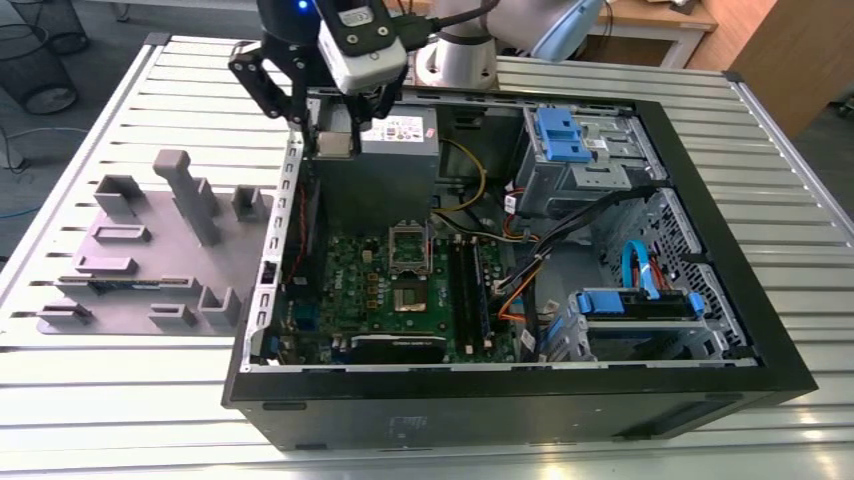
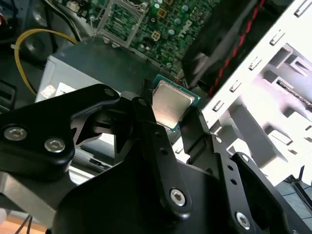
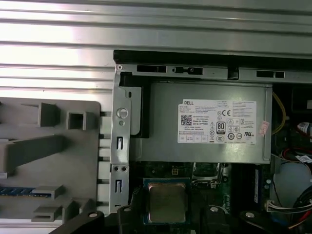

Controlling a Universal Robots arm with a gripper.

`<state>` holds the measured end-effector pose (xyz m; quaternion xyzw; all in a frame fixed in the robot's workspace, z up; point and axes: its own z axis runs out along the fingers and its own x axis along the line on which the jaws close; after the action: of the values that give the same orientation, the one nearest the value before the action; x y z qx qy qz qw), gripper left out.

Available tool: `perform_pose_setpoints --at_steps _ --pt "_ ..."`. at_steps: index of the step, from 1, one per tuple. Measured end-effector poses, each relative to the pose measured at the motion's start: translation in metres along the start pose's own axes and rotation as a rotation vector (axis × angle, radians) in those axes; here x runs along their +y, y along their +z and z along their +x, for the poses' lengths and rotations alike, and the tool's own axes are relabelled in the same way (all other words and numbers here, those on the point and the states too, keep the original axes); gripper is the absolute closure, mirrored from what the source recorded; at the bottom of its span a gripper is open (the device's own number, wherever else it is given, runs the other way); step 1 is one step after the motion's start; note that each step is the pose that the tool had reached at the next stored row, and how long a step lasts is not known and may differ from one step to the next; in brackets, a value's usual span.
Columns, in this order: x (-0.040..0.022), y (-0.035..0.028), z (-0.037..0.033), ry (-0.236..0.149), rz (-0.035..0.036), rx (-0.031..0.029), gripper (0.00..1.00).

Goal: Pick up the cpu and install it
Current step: 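Pick up the cpu and move it towards the insertion slot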

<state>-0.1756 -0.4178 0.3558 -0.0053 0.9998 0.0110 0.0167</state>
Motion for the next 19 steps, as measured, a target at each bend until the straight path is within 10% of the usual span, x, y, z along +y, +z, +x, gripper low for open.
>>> perform_pose_setpoints --at_steps 19 --pt "-0.0009 0.0031 -0.0779 0.0 -0.0002 0.0171 0.53"
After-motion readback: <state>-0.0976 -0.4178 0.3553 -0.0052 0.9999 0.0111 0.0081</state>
